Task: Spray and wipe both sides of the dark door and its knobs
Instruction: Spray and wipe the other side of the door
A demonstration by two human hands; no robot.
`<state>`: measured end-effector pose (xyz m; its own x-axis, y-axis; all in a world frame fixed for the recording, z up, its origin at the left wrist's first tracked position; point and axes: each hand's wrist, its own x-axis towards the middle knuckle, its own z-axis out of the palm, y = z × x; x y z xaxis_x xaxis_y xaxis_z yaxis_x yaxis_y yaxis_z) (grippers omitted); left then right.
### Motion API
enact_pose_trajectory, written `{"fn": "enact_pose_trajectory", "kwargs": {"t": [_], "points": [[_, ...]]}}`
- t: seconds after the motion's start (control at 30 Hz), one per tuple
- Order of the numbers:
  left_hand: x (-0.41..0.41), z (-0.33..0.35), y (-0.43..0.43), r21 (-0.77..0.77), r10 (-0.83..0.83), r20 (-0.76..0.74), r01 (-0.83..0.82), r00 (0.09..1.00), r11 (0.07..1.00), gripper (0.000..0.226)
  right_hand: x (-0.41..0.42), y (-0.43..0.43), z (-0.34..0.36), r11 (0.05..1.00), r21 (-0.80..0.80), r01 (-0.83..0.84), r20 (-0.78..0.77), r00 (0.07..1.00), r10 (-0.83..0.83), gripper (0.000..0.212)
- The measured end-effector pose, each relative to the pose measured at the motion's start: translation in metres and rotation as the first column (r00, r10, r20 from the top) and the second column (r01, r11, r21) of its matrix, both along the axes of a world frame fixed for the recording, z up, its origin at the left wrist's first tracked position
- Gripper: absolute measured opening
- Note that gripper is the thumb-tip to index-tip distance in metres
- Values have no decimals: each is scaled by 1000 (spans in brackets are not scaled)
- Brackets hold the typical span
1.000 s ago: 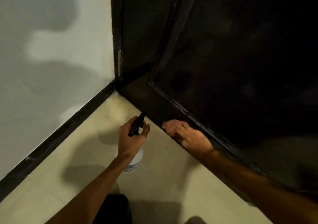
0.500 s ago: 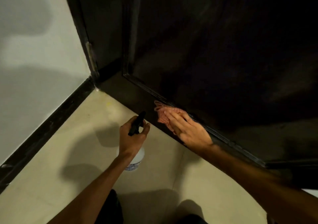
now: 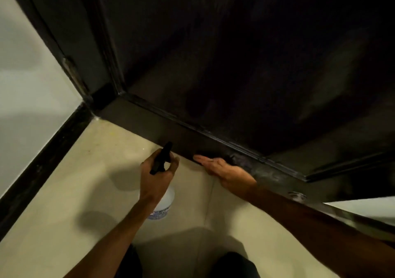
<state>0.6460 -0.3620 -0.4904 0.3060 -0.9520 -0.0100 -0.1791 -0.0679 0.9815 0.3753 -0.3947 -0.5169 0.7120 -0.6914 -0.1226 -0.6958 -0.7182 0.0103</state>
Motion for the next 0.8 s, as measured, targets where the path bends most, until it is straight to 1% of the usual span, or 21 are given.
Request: {"fn": "enact_pose_trajectory", "kwargs": {"t": [0.03,0.07,0.1,0.13,0.2,0.23,0.27,0.3,0.33,0.37,0.4,0.43,0.47,0.5,0.53,0.57,0.6,0.63,0.67,0.73,0.8], "points": [[-3,2,4,-7,-13,8,13,1000,1000,21,-13,13,-10,999,51,-6,-31,1000,7,69],[-4,6,4,-11,-31,21,31,999,999,21,-24,21,-17,998,30,-48,-101,994,51,61],[-4,7,5,-5,-39,23,39,999,999,20,-32,24,-13,999,22,-29,-229,973,33,52],[-4,10,5,10,-51,25,51,998,999,19,-40,26,-16,998,-55,1,-245,969,-14,47],[-7,12,6,27,-74,16,74,997,997,15,-47,31,0,986,-154,59,21,998,-57,42],[-6,11,7,37,-73,10,73,997,997,15,-41,33,14,977,-203,68,83,995,-52,40],[-16,15,8,49,-86,-10,86,996,995,14,-47,45,21,943,-325,64,90,995,-36,39],[-21,18,10,66,-81,-27,83,996,994,15,-48,55,21,929,-342,144,166,982,-91,37],[-30,24,10,66,-91,-43,94,995,993,17,-48,68,27,884,-307,351,314,915,-254,35],[-35,28,10,53,-94,-48,96,994,994,22,-42,79,22,785,-199,587,506,747,-431,34],[-43,32,10,27,-107,-38,108,994,994,28,-34,88,14,646,-56,762,667,510,-543,35],[-48,35,10,19,-111,-32,111,993,994,30,-19,92,9,502,110,858,789,232,-569,36],[-51,36,11,19,-114,-28,115,993,993,29,-3,89,2,379,328,865,848,-93,-521,35],[-53,37,12,38,-112,-42,113,993,993,25,15,77,6,291,556,779,812,-434,-390,35],[-56,37,15,46,-124,-50,127,991,991,22,30,67,12,238,778,581,627,-739,-248,39],[-61,39,17,58,-142,-53,145,988,988,19,38,55,16,231,910,345,378,-918,-118,41],[-58,38,20,63,-136,-71,140,988,988,17,49,44,15,228,963,141,169,-979,-110,38],[-58,41,20,62,-141,-86,147,986,987,18,60,34,13,240,970,-40,-7,-991,-137,31],[-55,43,23,46,-142,-96,146,985,988,24,75,27,17,225,963,-148,-97,-970,-224,25],[-52,49,21,9,-159,-38,159,987,987,46,97,16,23,293,903,-314,-201,-912,-358,35],[-42,56,18,0,-163,14,163,987,987,56,117,6,37,343,855,-390,-226,-874,-431,47]]}}
